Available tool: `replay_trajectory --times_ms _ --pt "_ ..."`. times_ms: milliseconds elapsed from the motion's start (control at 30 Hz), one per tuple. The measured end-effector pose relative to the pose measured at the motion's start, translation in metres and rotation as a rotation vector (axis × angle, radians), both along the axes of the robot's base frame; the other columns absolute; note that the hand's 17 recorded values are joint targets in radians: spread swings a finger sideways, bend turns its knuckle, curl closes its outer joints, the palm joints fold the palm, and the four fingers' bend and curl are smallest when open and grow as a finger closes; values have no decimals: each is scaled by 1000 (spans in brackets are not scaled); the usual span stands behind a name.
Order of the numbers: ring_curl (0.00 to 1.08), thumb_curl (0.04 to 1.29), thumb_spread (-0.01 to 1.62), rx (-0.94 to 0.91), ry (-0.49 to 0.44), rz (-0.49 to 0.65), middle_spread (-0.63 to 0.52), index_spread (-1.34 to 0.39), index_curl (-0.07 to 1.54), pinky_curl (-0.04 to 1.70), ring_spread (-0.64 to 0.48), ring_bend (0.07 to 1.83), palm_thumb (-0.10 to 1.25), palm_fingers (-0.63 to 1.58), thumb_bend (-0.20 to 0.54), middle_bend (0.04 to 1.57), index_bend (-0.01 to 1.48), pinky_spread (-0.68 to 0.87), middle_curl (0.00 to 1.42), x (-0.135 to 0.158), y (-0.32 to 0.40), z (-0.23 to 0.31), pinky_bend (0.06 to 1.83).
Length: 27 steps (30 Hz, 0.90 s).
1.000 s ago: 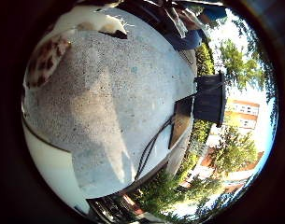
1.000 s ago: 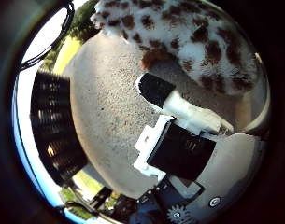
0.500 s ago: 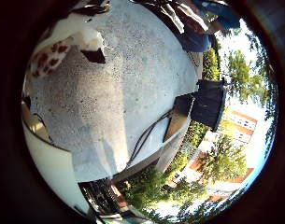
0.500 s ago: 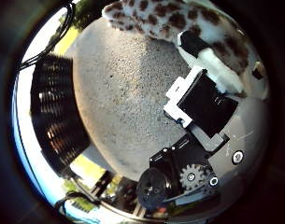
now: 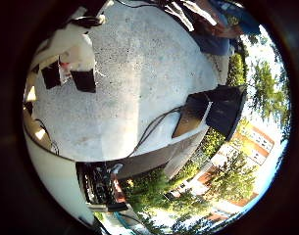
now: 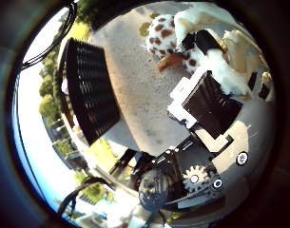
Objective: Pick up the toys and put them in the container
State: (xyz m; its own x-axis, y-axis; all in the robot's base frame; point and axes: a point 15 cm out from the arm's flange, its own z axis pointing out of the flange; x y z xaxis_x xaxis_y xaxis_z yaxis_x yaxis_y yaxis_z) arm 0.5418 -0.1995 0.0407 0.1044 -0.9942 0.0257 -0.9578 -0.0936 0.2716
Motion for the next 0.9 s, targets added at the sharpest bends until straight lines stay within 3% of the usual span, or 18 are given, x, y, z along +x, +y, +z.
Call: replay_trajectory --times_ms 100,167,267,333,367,433,533,667,900 --pt "724 768 1036 -1 -31 9 -118 -682 977 666 -68 1534 1022 907 13 1331 712 186 897 6 -1 20 1602" --pt "731 756 1054 10 -49 -4 -123 -696 1027 682 -70 1546 898 855 -48 1339 679 176 906 9 -2 23 1627" --pt "720 704 1093 79 -75 -66 -117 -698 1062 687 -51 1525 820 739 -49 1309 631 188 892 11 2 13 1587" --pt "695 653 1107 107 -48 -87 -102 -652 1048 692 -6 1457 767 453 -59 1157 522 211 838 3 3 -9 1554" --pt "689 625 1114 112 -37 -85 -92 -578 1023 697 22 1387 737 46 -59 976 437 231 783 1 6 -20 1478" --pt "610 574 1122 115 -33 -78 -66 -480 951 631 86 1216 690 -143 -55 809 364 279 684 3 11 -32 1321" --pt "457 515 1130 107 -64 -71 -6 -341 828 498 172 944 644 -210 -46 562 240 338 549 11 11 -49 1137" --pt "353 456 1122 101 -80 -66 84 -237 680 404 242 711 614 -180 -40 353 131 386 443 16 15 -75 963" --pt "300 405 1113 87 -120 -60 154 -170 521 331 284 569 601 -97 -33 222 113 430 383 26 18 -95 831"
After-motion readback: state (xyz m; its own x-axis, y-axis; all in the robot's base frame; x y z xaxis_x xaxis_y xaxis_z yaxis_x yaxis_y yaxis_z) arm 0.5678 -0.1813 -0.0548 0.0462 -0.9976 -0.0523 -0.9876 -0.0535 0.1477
